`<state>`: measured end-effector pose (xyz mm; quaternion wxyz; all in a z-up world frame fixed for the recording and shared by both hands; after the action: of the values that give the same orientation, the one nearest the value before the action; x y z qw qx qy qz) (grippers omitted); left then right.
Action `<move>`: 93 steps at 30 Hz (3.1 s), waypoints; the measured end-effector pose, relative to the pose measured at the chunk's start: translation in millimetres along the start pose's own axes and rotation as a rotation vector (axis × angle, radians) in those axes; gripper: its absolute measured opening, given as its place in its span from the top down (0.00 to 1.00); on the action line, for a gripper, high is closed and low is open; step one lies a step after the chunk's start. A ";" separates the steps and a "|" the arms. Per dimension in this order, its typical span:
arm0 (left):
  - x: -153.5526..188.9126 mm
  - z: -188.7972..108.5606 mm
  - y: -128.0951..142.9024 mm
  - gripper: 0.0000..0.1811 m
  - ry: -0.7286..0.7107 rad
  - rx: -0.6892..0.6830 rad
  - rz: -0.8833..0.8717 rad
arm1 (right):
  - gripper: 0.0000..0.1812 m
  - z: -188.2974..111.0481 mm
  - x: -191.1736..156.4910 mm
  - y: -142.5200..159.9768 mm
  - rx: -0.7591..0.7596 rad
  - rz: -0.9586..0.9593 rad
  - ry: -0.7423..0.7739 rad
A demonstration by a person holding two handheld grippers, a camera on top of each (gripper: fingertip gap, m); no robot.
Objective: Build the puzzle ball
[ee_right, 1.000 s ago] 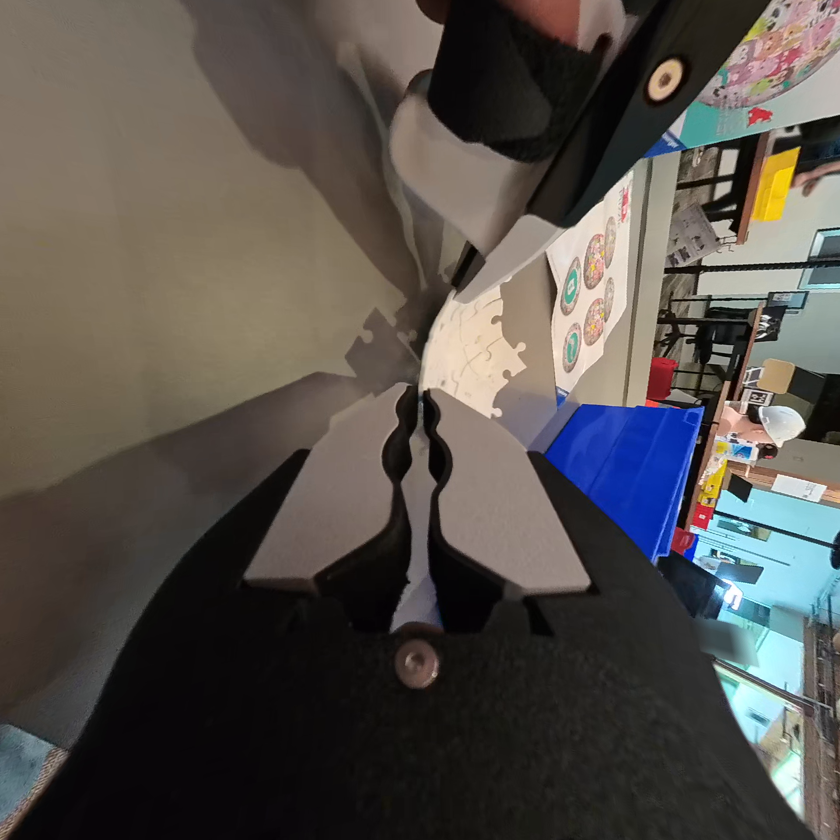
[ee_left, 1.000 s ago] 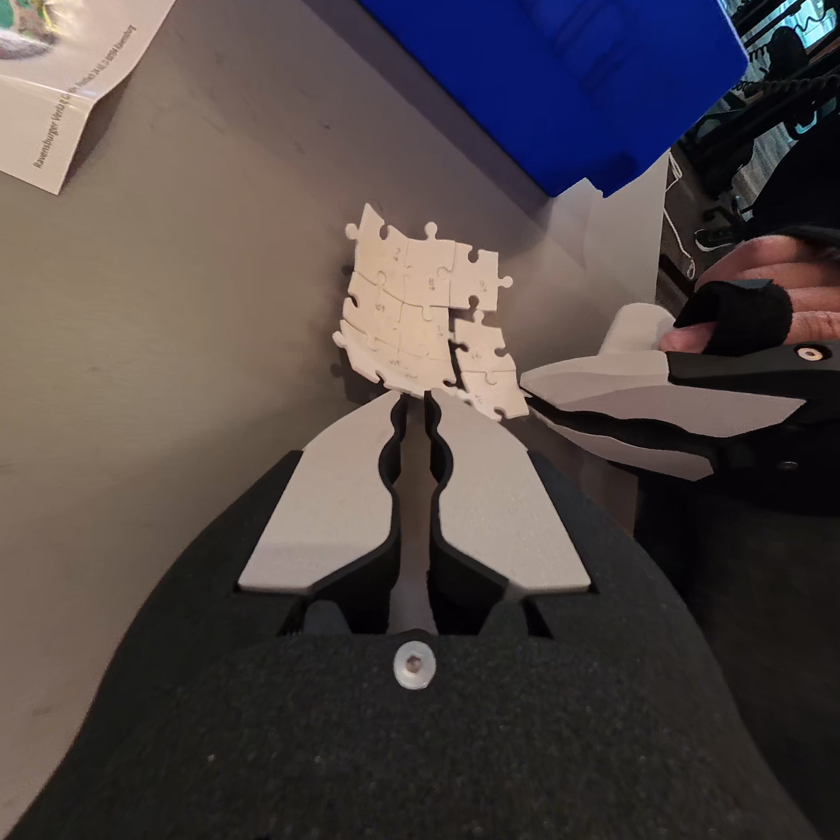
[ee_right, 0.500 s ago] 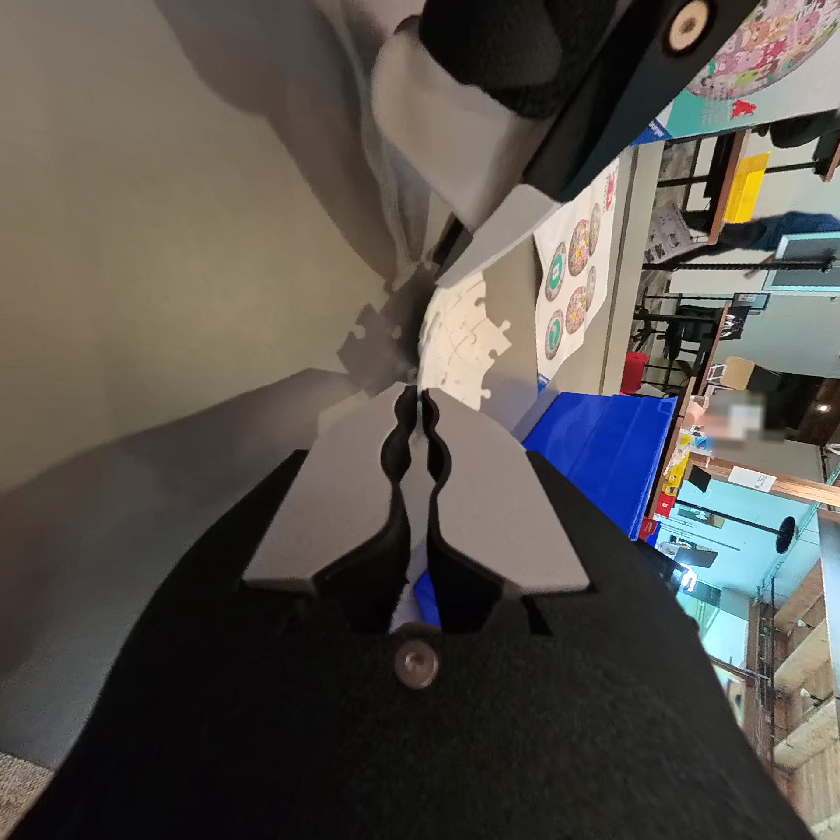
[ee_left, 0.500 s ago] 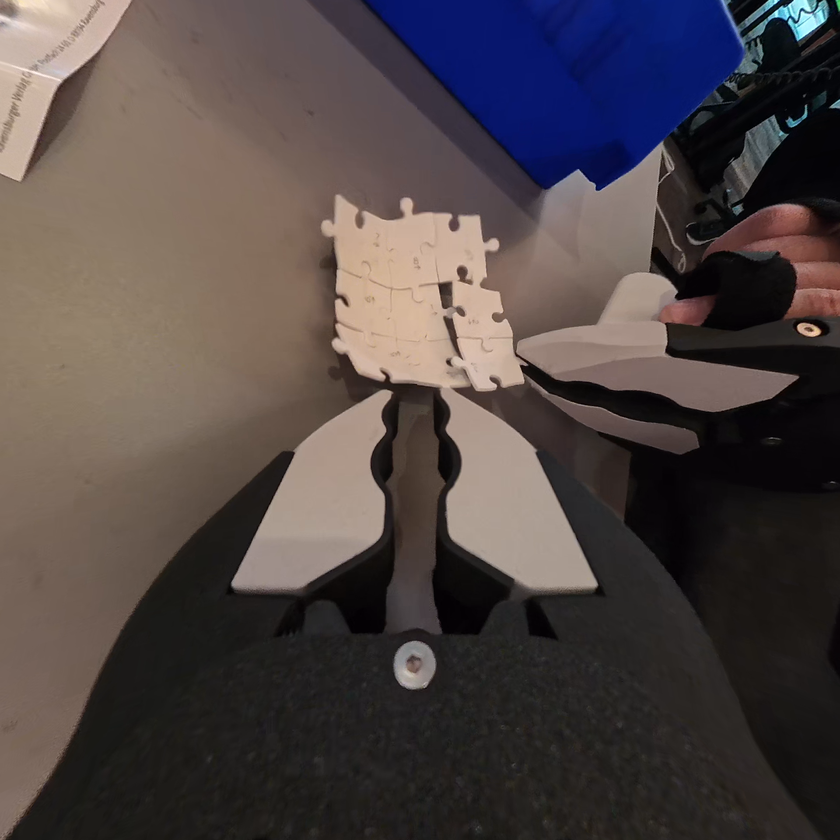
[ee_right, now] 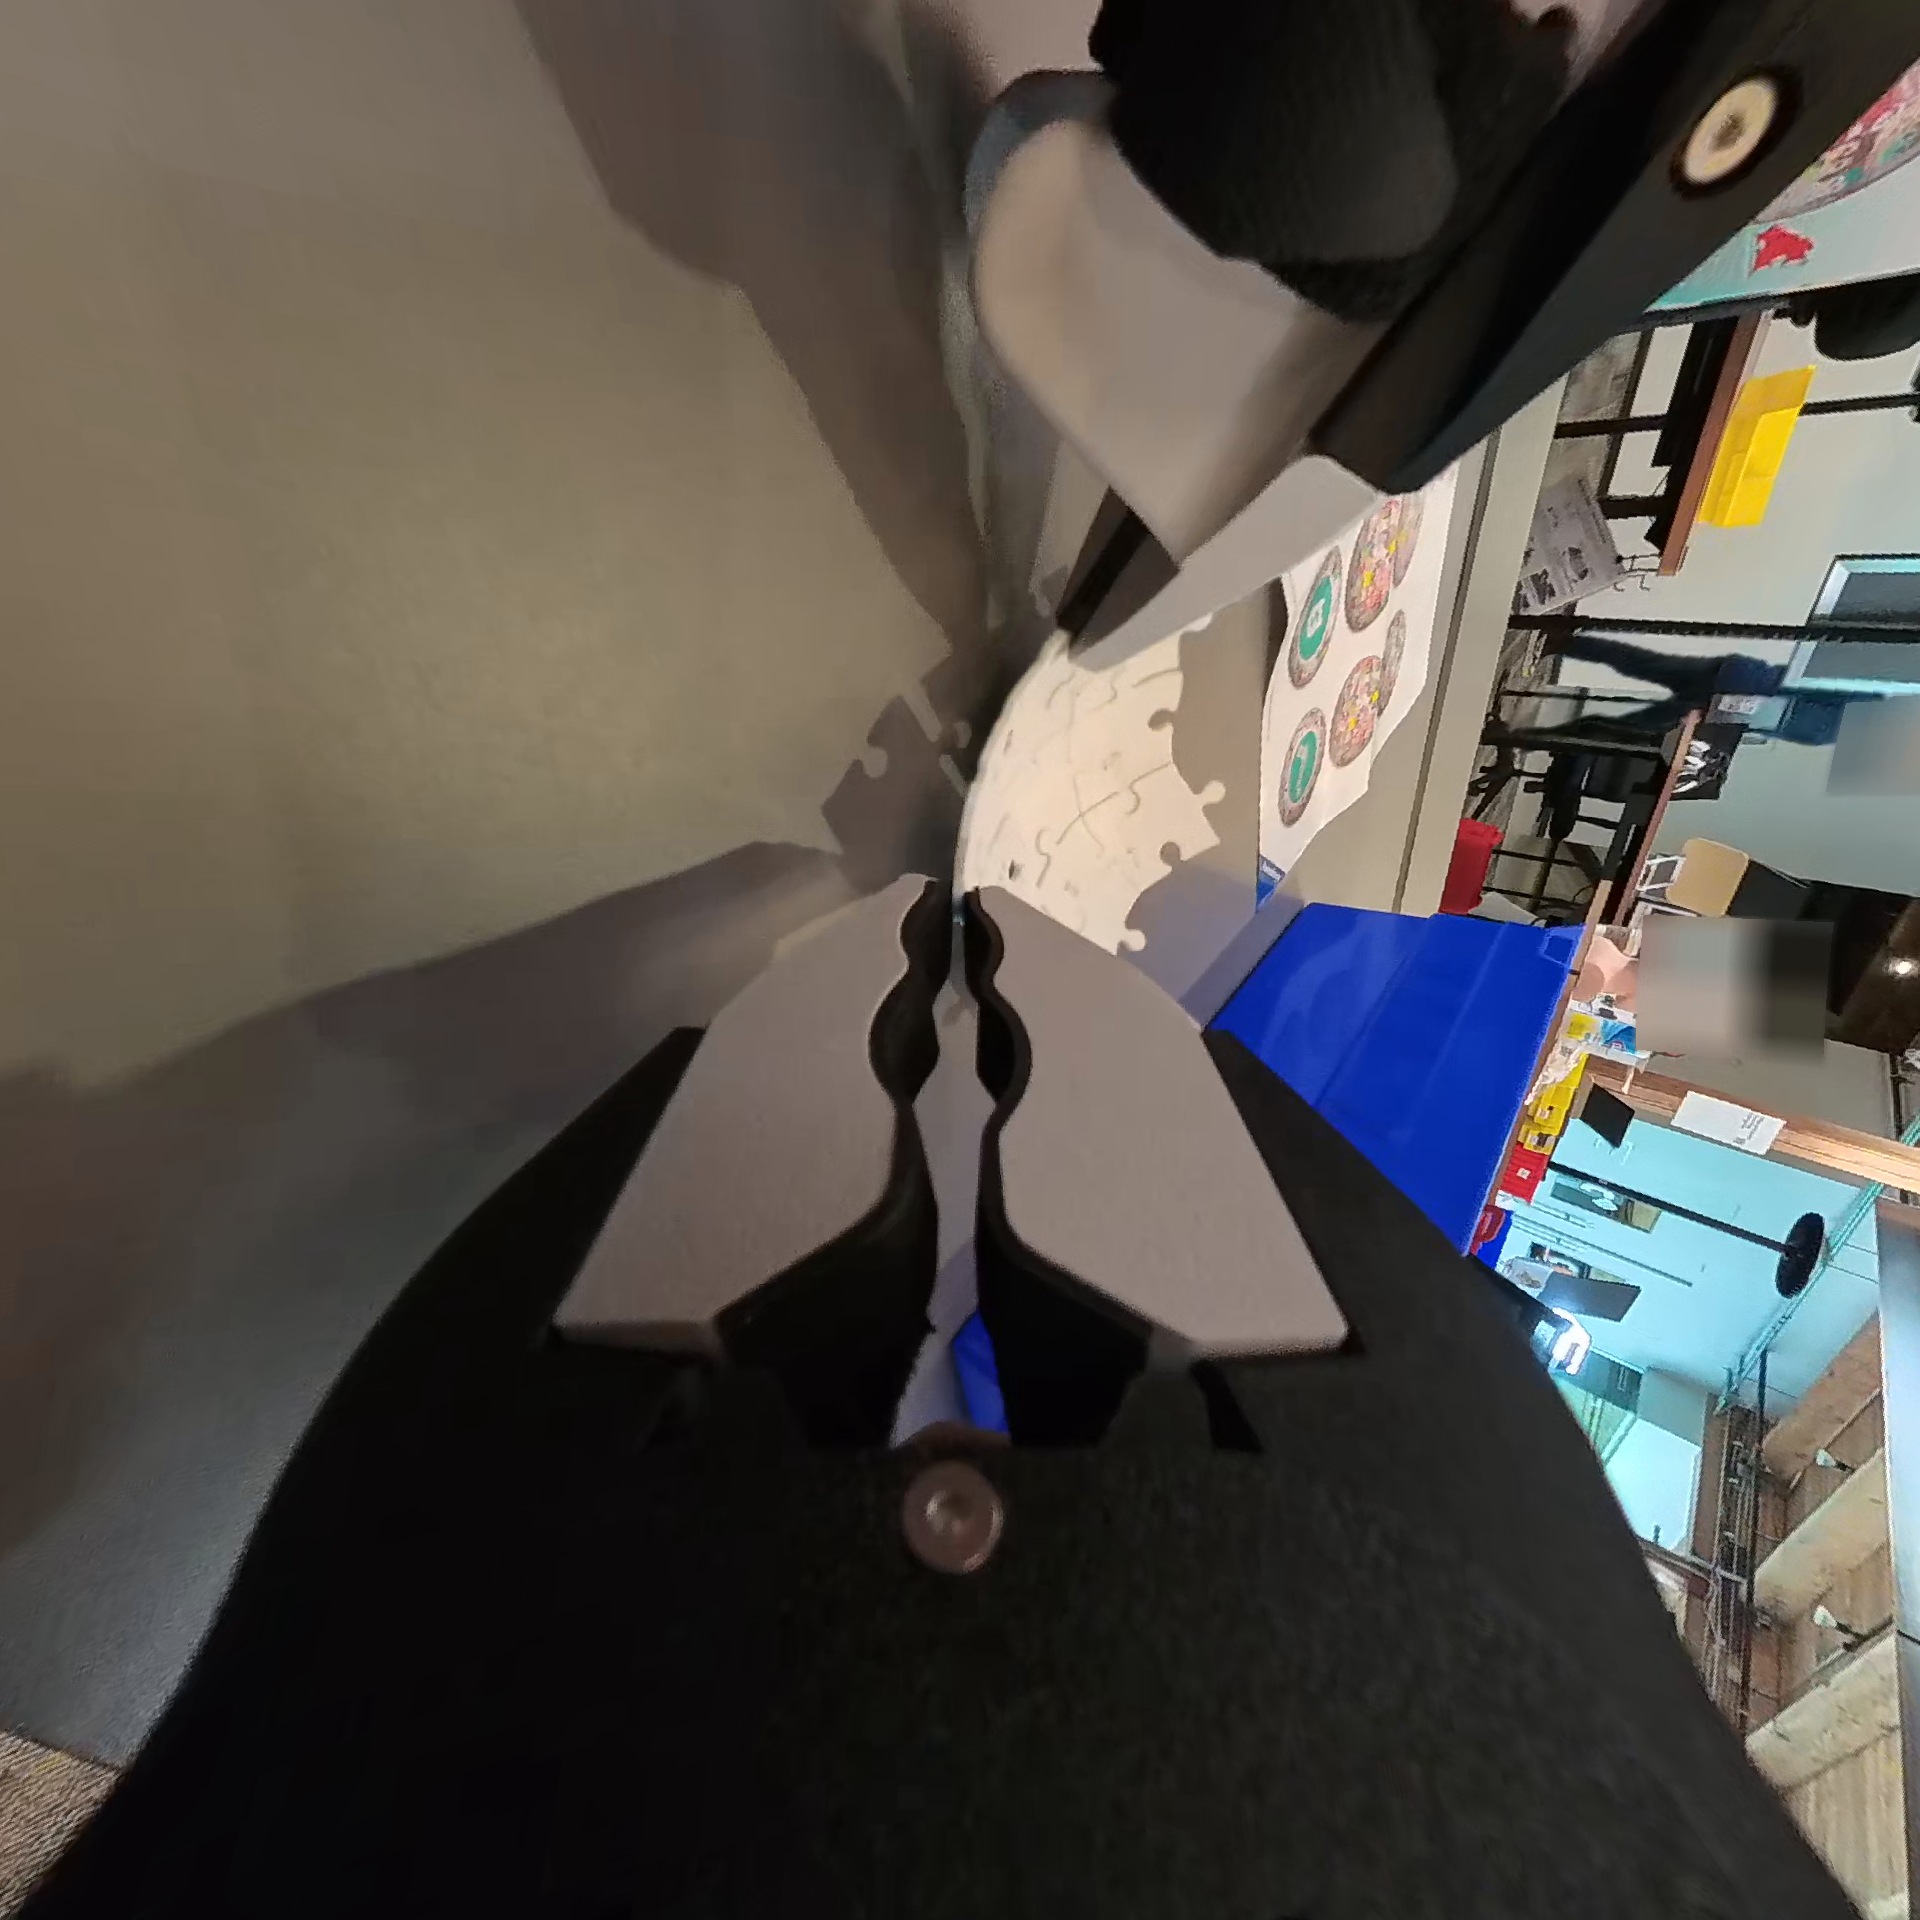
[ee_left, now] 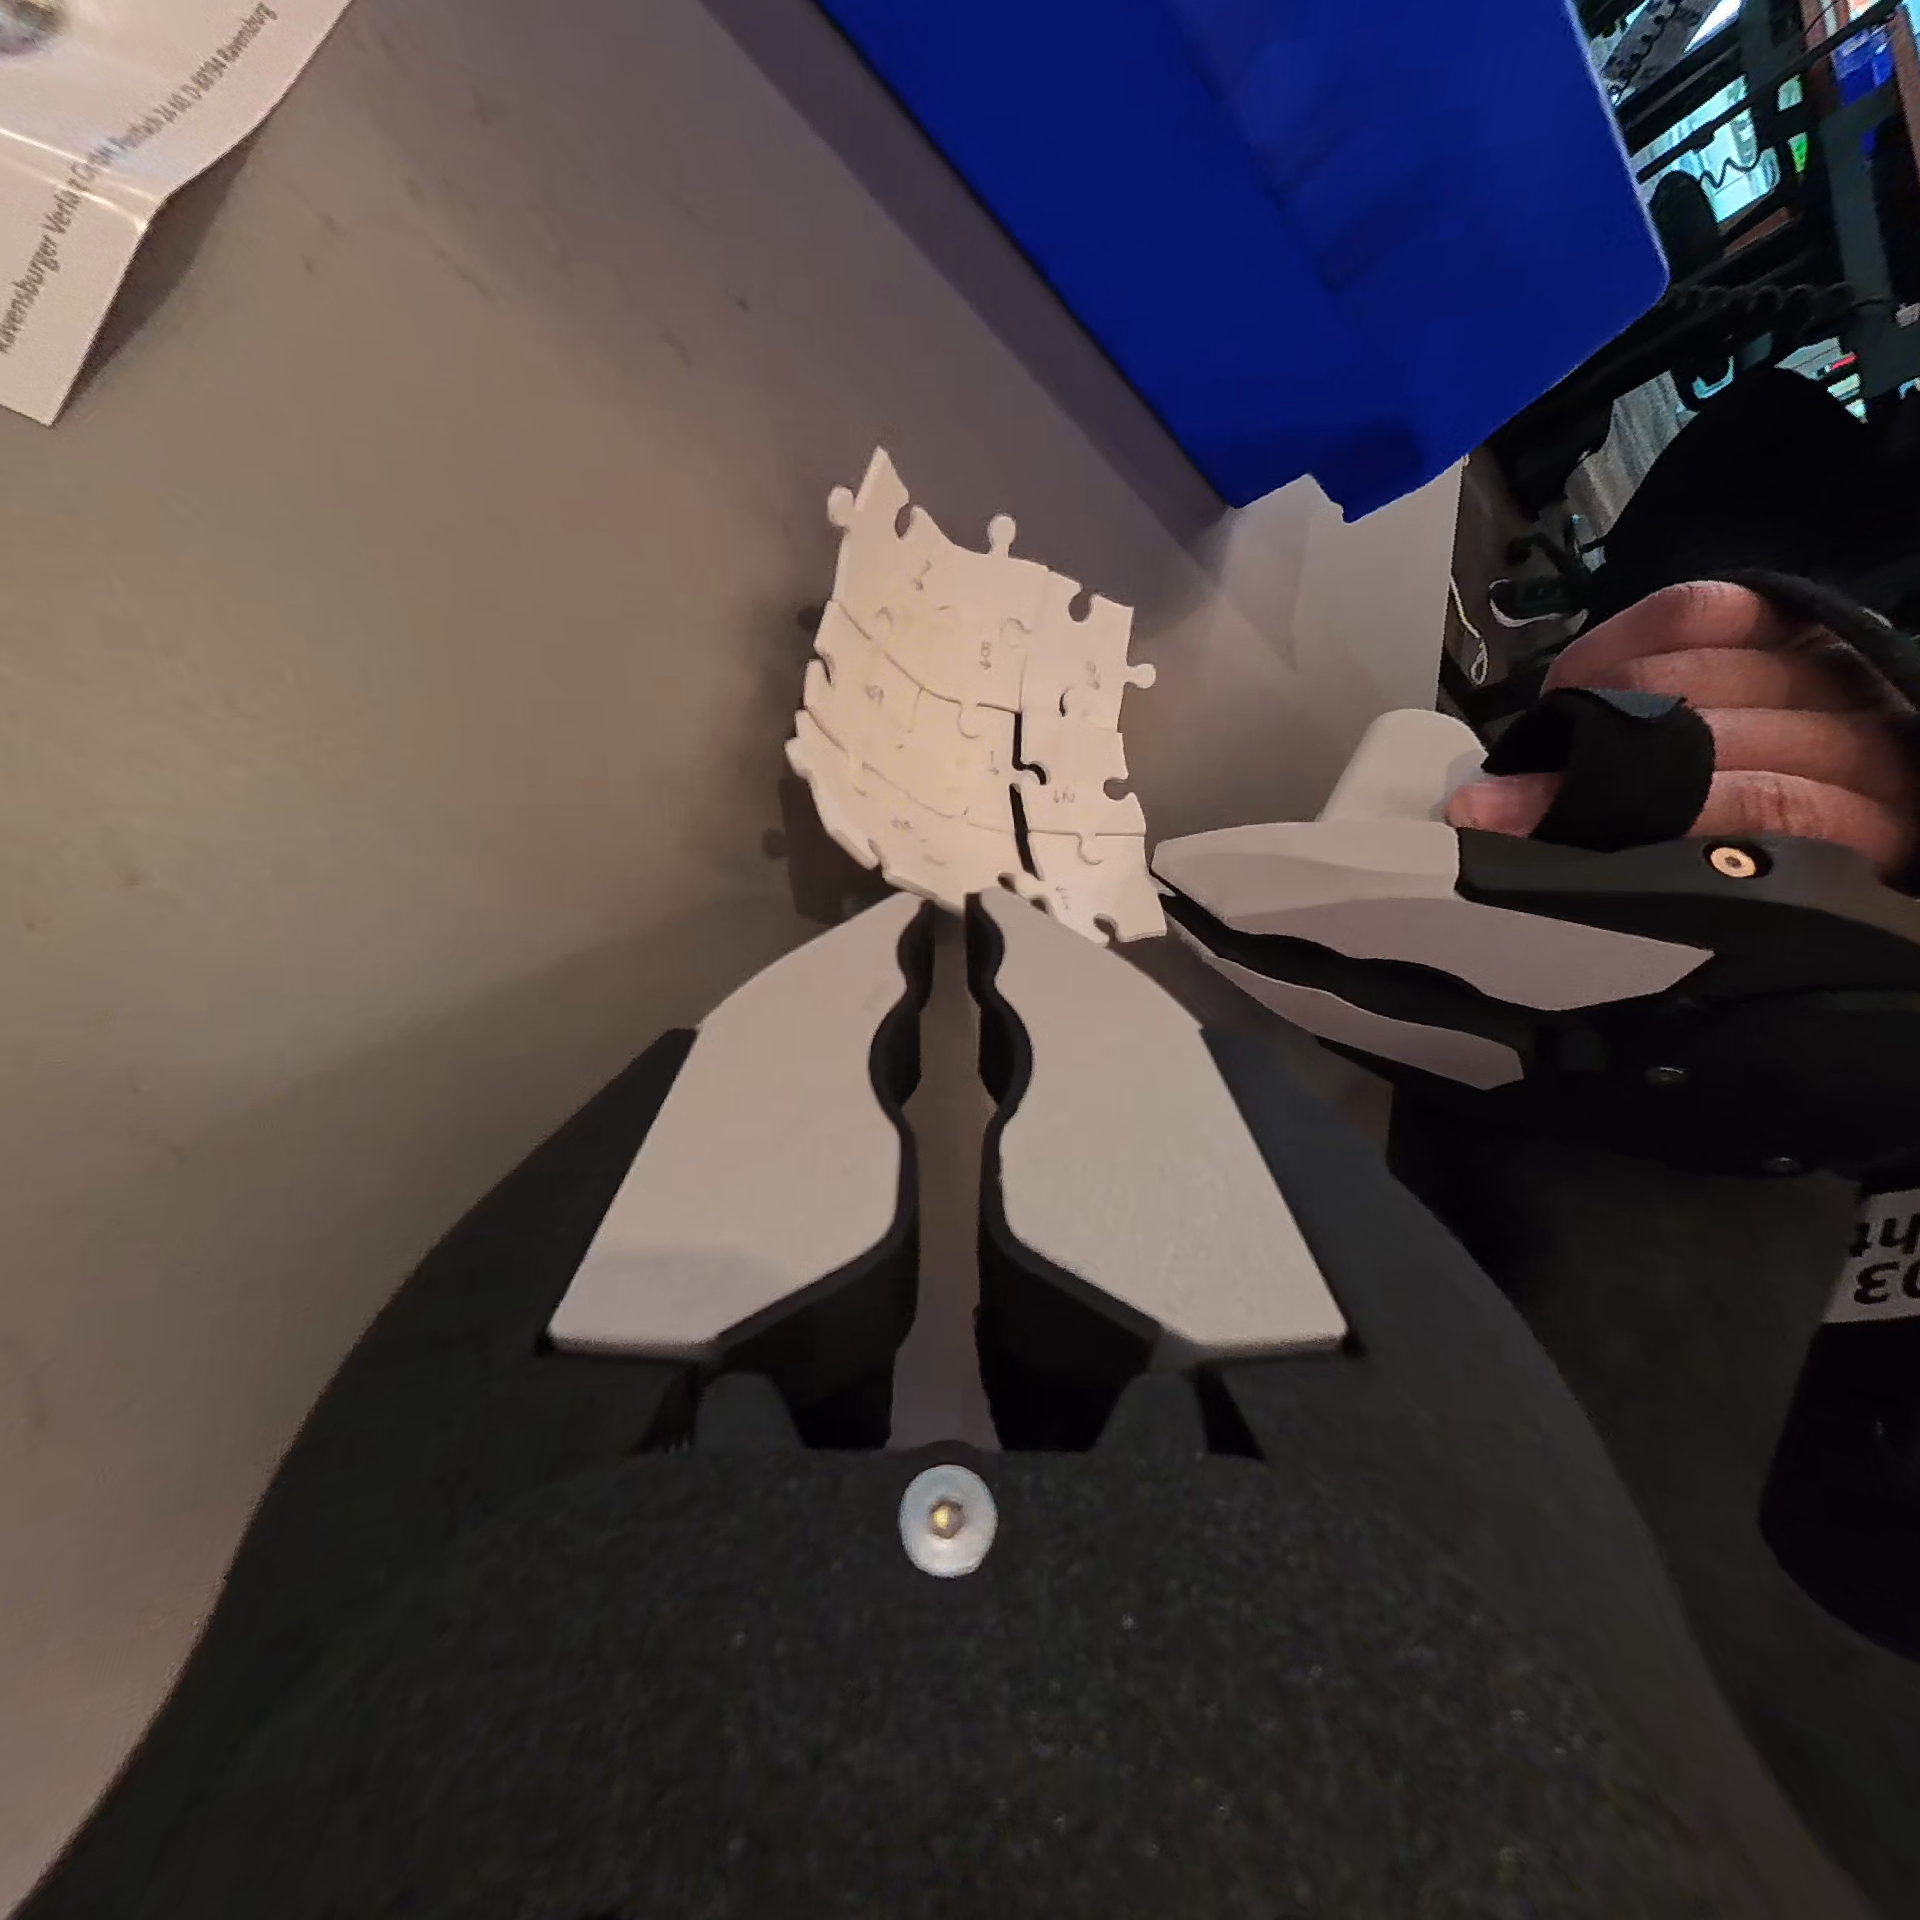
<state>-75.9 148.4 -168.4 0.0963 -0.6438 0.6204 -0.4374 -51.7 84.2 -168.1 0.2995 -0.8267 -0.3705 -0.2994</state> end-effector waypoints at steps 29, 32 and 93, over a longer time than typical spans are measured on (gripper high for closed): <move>-16.1 -18.9 -1.5 0.86 -0.118 -0.017 0.006 | 0.99 6.0 -3.9 4.8 -0.035 0.013 -0.018; -19.9 -22.4 -5.7 0.85 -0.103 -0.007 0.002 | 0.99 6.2 -3.9 5.2 -0.038 0.017 -0.019; -21.3 -31.2 13.2 0.99 -0.051 -0.034 -0.263 | 0.83 9.9 0.7 15.7 0.123 0.745 -0.455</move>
<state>-103.4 177.5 -168.0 0.0431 -0.7319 0.5354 -0.4194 -36.1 83.0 -178.3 0.3465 -0.9293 -0.1209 0.0414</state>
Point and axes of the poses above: each gripper's, where its closed fingertips meet, z out along the fingers, y out of its underside, x = y × z across the jaws, the point moved 2 cm from there along -z, back along the fingers, and after that the axes turned 14 degrees about z, right-handed, at the moved point
